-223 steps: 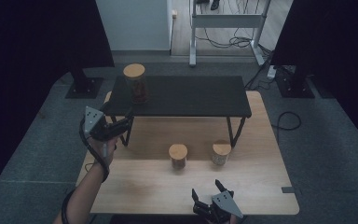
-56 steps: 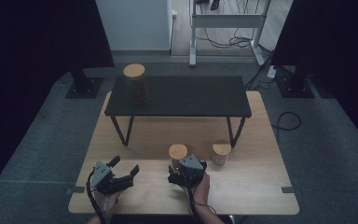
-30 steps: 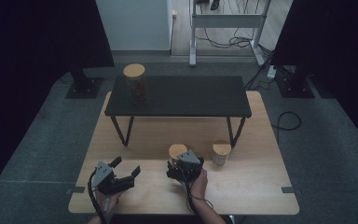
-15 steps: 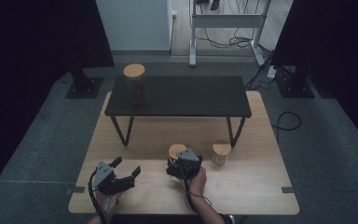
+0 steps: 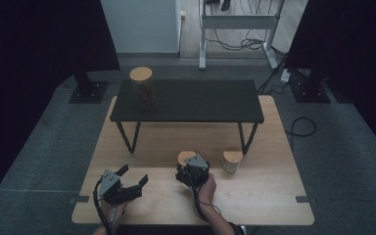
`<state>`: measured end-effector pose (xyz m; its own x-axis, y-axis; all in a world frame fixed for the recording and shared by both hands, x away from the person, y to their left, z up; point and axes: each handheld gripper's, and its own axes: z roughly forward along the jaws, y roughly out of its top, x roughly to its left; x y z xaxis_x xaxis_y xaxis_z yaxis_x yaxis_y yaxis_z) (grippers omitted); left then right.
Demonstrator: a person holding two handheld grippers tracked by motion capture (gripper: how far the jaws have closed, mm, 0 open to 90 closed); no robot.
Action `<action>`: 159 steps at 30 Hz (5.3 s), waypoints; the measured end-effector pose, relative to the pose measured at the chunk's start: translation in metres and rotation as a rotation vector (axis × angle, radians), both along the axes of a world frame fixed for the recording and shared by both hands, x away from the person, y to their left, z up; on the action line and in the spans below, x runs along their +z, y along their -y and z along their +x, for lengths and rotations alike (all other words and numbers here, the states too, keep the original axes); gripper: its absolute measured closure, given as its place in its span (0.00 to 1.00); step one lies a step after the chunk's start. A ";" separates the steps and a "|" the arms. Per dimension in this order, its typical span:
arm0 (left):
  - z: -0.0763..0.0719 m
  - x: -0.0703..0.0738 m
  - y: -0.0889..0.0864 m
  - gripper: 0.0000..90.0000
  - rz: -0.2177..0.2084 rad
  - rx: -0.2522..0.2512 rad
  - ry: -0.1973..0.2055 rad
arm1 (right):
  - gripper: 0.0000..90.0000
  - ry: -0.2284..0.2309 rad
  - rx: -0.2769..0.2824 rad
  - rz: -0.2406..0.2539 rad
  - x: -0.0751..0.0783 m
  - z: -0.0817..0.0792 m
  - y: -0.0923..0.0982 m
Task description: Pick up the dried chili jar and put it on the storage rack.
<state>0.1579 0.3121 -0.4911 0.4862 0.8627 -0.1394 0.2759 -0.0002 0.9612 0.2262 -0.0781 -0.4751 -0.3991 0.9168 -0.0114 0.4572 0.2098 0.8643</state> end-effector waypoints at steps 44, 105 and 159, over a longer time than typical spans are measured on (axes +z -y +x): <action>0.001 -0.001 0.002 0.09 0.013 -0.002 -0.005 | 0.29 0.092 0.005 0.057 -0.005 -0.012 0.014; 0.000 -0.001 0.005 0.09 0.022 -0.001 -0.005 | 0.29 0.250 0.006 0.115 0.045 -0.044 0.040; 0.001 0.000 0.005 0.09 0.027 0.003 -0.009 | 0.29 0.367 -0.021 0.127 0.091 -0.045 0.046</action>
